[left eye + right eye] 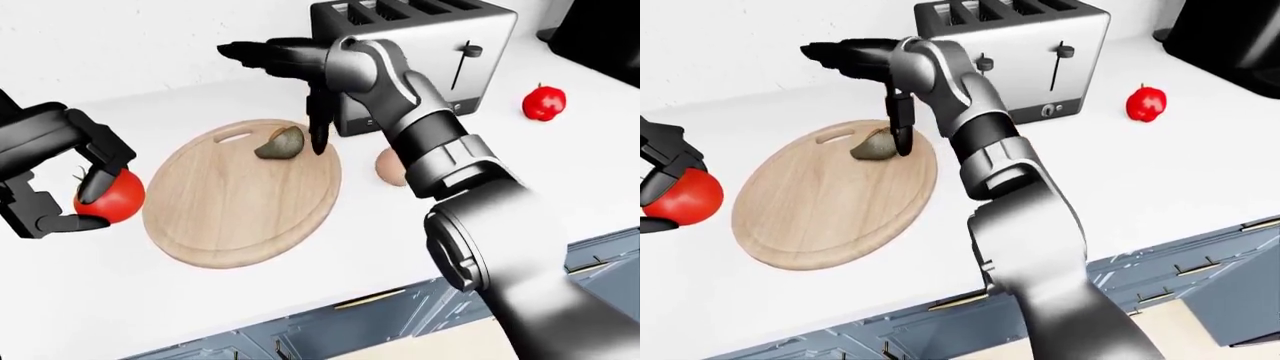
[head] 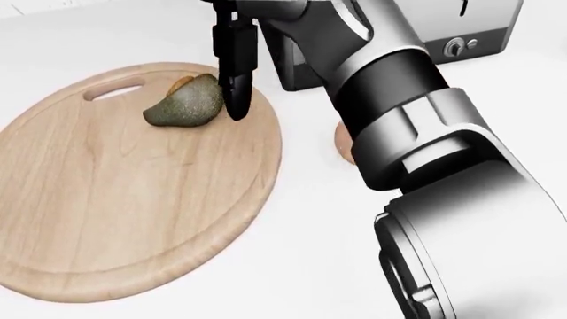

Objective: Place the avocado, onion, tomato and bell pepper on the cutting board.

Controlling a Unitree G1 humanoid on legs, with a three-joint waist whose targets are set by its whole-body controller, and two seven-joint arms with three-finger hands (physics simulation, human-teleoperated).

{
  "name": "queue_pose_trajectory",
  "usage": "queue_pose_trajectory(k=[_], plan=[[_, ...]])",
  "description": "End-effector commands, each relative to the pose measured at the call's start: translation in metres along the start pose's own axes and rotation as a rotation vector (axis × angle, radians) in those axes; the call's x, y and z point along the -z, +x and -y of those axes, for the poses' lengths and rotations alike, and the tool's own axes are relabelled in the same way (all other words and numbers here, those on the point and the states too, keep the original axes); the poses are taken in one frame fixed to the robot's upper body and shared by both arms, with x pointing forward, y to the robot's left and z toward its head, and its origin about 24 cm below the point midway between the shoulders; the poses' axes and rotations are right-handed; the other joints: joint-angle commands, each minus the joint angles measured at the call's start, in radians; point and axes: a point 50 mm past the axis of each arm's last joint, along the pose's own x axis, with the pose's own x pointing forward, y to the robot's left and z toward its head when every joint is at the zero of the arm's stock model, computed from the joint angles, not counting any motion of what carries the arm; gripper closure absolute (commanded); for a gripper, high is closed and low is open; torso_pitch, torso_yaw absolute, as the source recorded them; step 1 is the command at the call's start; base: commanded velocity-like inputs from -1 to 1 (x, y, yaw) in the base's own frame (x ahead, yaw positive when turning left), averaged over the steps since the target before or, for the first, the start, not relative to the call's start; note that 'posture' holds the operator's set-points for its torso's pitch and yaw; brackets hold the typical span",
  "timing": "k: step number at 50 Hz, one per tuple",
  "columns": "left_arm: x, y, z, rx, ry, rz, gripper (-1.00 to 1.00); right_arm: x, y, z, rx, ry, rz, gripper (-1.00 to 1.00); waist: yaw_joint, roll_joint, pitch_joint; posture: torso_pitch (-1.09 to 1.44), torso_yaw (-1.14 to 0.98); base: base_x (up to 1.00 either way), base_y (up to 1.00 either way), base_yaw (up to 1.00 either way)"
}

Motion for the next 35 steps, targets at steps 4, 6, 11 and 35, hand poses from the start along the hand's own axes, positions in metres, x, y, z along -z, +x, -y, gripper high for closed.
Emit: queue_pose_trajectory(k=[4, 6, 11, 35], plan=[[-0.008, -0.007, -0.014, -0.074, 0.044, 0.006, 1.0, -0.007, -0.017, 0.034, 0.052, 0.004, 0.031, -1.0, -0.001, 0.009, -0.029, 0.0, 0.0, 0.0, 0.0, 0.0], [-0.009, -0.007, -0.016, -0.077, 0.043, 0.01, 1.0, -0.006, -0.023, 0.041, 0.061, 0.054, 0.041, -1.0, -0.001, 0.008, -0.029, 0.0, 0.0, 0.0, 0.0, 0.0], [-0.011, -0.006, -0.016, -0.077, 0.044, 0.013, 1.0, -0.007, -0.045, 0.052, 0.058, 0.102, 0.079, -1.0, 0.0, 0.003, -0.026, 0.0, 0.0, 0.0, 0.0, 0.0], [-0.043, 0.043, -0.023, -0.099, 0.029, 0.11, 1.0, 0.013, -0.135, 0.046, 0.042, 0.154, 0.041, -1.0, 0.007, -0.026, -0.027, 0.0, 0.0, 0.0, 0.0, 0.0]])
